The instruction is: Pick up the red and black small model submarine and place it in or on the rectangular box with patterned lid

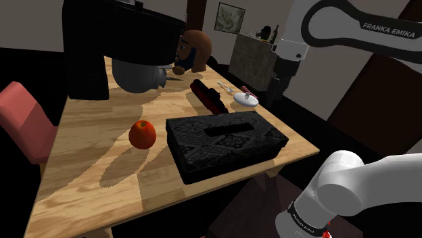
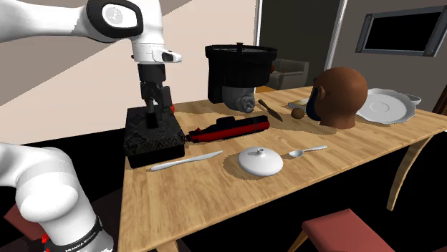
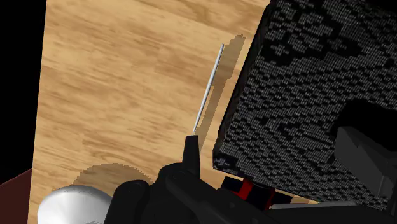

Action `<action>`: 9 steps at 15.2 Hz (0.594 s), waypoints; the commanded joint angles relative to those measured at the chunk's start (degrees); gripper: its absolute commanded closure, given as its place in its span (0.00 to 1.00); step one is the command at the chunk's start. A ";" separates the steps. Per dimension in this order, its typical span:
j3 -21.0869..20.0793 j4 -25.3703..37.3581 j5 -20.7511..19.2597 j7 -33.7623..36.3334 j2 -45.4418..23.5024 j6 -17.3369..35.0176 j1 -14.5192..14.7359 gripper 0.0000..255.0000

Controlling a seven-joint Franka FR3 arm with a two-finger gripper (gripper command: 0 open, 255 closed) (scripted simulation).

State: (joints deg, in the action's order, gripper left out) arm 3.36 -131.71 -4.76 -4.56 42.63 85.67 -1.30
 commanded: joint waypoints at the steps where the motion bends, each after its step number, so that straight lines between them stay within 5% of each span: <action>1: 0.00 0.00 0.00 0.00 0.00 0.00 0.00 0.00; 9: 1.75 8.50 0.08 -2.77 -16.76 9.30 1.04 0.00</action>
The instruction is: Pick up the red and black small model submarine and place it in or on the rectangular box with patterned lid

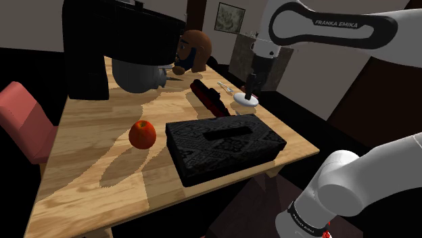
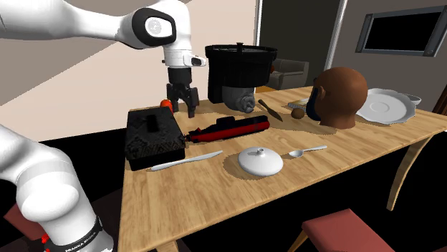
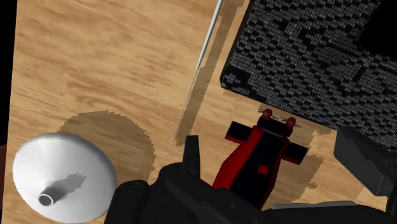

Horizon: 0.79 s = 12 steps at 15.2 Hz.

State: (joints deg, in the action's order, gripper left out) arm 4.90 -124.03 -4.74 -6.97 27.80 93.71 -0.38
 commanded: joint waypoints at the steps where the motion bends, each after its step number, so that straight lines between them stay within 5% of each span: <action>1: 0.38 2.21 0.16 -0.74 -4.07 2.13 0.23 0.00; 12: 1.61 22.66 2.49 -5.20 -28.09 7.01 0.89 0.00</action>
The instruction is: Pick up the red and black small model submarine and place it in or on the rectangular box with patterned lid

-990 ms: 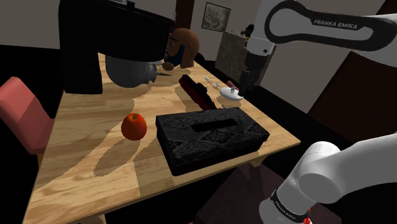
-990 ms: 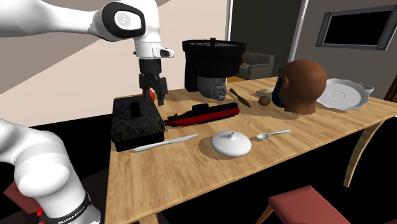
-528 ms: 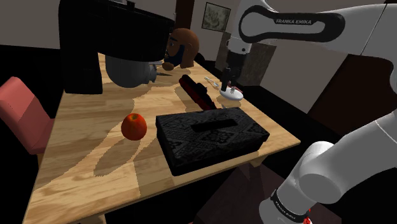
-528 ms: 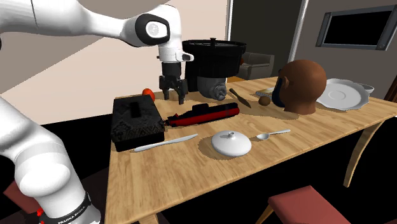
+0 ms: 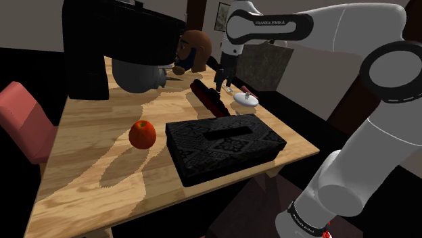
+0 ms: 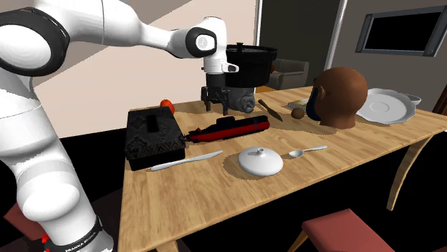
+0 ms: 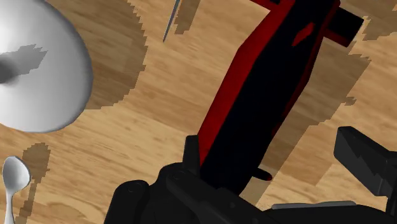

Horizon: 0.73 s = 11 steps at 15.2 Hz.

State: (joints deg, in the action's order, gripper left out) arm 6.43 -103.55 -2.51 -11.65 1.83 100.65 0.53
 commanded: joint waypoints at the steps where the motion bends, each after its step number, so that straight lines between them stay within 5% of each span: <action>1: 0.11 4.58 0.55 -0.92 -4.40 0.07 -0.06 0.00; 4: 0.08 11.15 1.29 -1.90 -10.28 -0.34 -0.22 0.00; 11: 0.11 5.90 1.28 -1.88 -10.39 5.01 -0.29 0.00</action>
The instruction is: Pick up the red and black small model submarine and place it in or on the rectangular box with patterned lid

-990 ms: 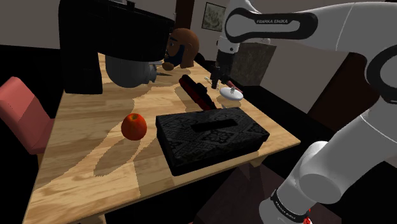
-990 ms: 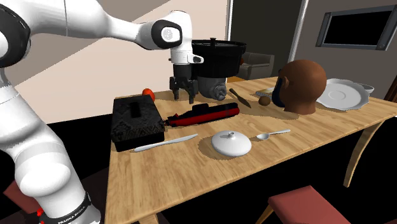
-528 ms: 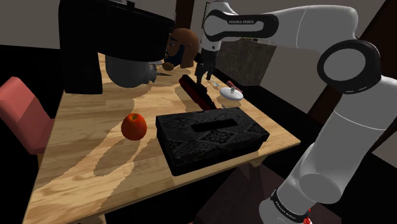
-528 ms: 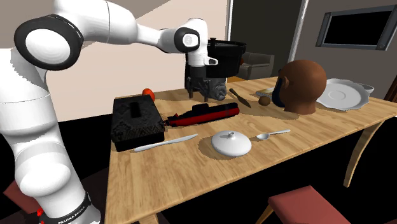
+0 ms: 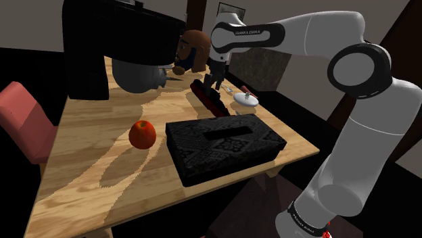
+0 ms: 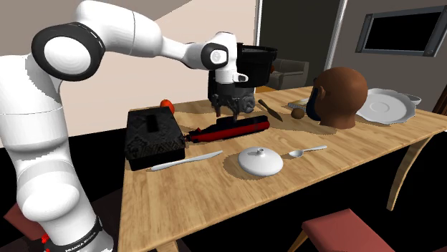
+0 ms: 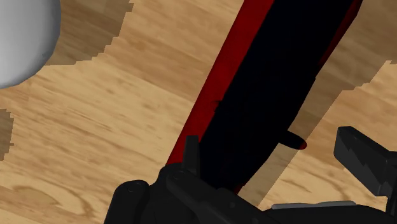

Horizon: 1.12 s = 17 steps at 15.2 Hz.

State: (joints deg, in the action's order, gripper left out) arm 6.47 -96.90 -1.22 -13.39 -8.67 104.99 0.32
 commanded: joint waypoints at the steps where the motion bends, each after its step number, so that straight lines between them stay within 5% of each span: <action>1: 0.07 -1.17 -0.01 -0.14 0.09 1.10 -0.09 0.00; 8: 0.07 -1.14 0.00 -0.14 0.08 1.09 -0.09 0.00; 9: 0.07 -1.14 0.00 -0.14 0.08 1.09 -0.09 1.00; 17: 0.07 -1.10 0.00 -0.15 0.05 1.07 -0.09 1.00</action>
State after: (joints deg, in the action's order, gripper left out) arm 6.54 -98.02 -1.20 -13.52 -8.62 106.03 0.23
